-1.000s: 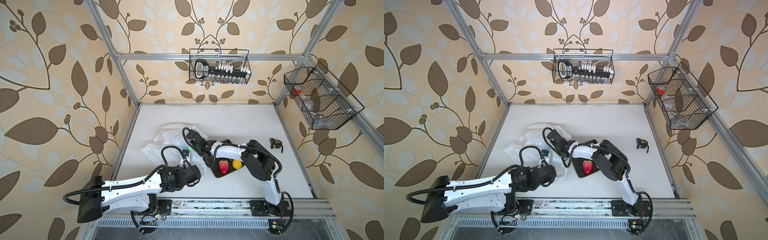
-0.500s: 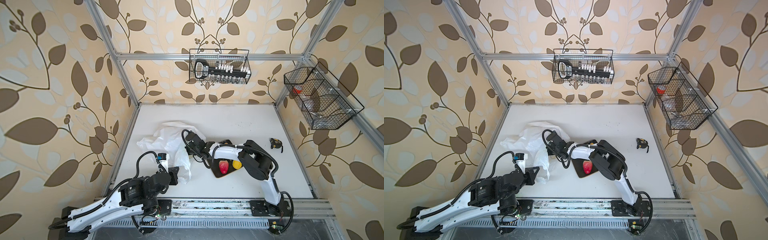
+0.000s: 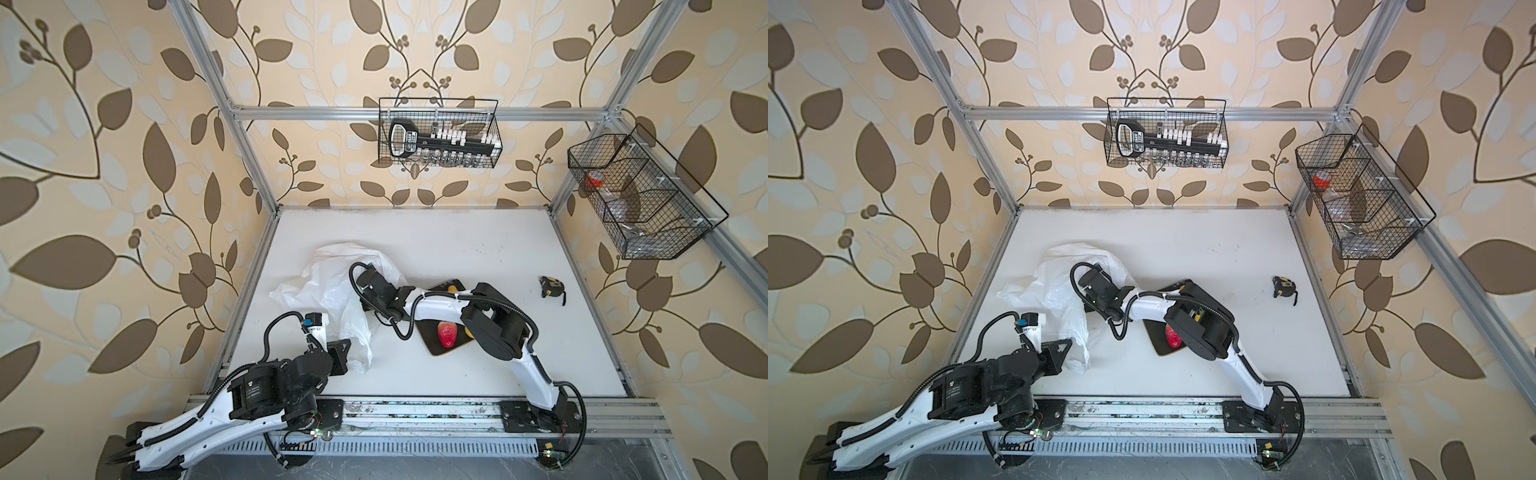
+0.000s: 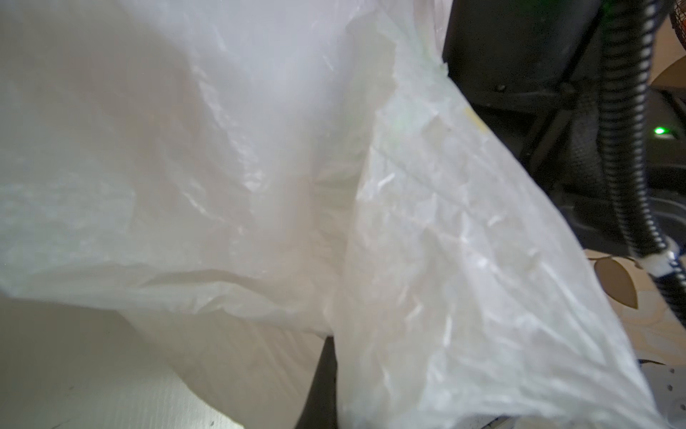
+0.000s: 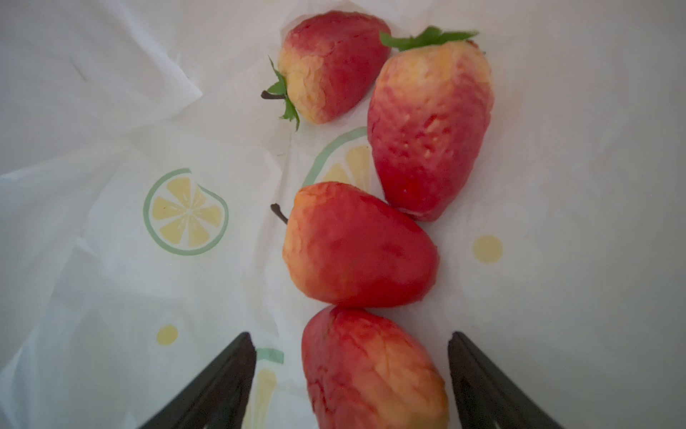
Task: Take fruits out of the plastic bag
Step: Pick up the fruit from the plastic bag.
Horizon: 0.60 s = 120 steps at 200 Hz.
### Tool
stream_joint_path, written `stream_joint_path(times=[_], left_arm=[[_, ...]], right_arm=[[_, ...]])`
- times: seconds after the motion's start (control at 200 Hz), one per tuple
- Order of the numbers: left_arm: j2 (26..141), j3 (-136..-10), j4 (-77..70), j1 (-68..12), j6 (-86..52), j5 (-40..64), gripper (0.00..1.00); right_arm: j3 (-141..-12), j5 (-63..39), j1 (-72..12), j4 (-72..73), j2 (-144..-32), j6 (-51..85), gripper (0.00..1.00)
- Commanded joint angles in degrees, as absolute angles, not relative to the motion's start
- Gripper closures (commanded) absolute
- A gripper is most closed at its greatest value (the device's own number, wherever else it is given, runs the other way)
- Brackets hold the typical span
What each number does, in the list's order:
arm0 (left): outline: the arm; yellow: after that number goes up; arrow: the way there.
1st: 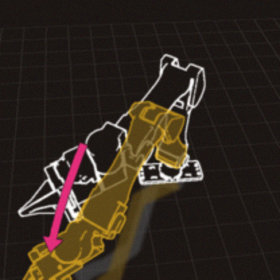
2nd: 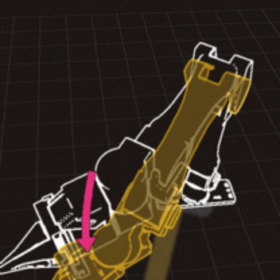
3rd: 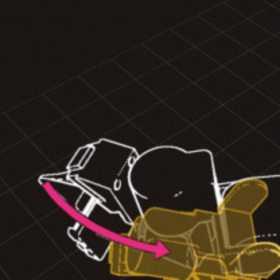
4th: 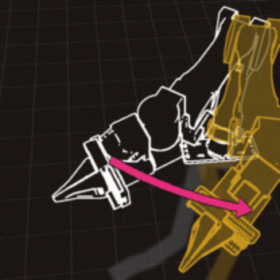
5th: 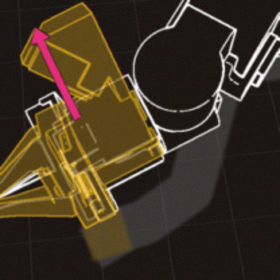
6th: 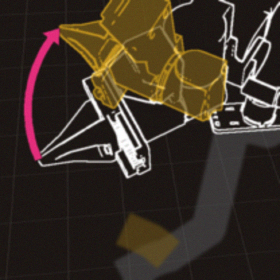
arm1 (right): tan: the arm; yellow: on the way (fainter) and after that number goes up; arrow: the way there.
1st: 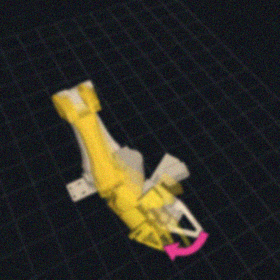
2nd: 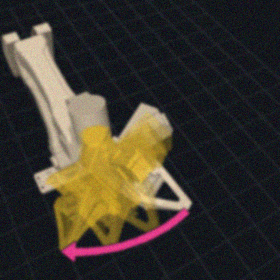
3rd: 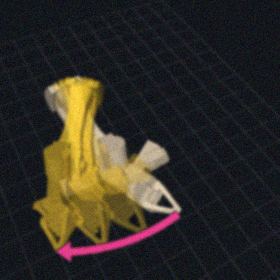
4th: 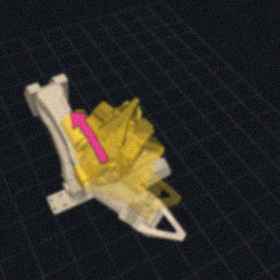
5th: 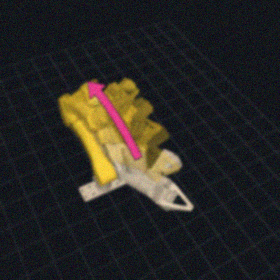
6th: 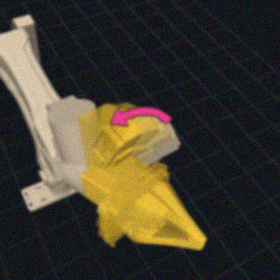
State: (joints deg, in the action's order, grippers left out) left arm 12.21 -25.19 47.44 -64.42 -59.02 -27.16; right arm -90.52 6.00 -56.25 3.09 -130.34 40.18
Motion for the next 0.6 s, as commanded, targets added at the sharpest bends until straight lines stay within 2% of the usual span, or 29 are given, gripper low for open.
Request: stream_joint_path(times=[0.0, 0.2, 0.34, 0.495, 0.595], left_arm=[[12.2, -25.4, 49.0, -64.3, -60.6, -28.8, 1.0], [11.9, -25.2, 48.7, -64.3, -61.2, -29.4, 1.0], [11.9, -25.7, 49.2, -64.3, -61.3, -30.2, 1.0], [12.3, -25.9, 50.2, -64.3, -63.0, -31.7, 1.0], [12.6, -25.8, 51.1, -64.3, -64.8, -33.1, 1.0]], right_arm=[[-93.1, 10.1, -57.1, -0.2, -133.1, 38.3, 0.18], [-96.0, 12.9, -57.8, -3.1, -135.3, 37.0, 0.19], [-96.2, 13.4, -58.0, -3.6, -134.9, 36.3, 0.35], [-91.9, 12.3, -58.2, -0.9, -129.5, 36.2, 0.52], [-88.1, 10.7, -58.4, 1.2, -124.9, 36.0, 0.58]])
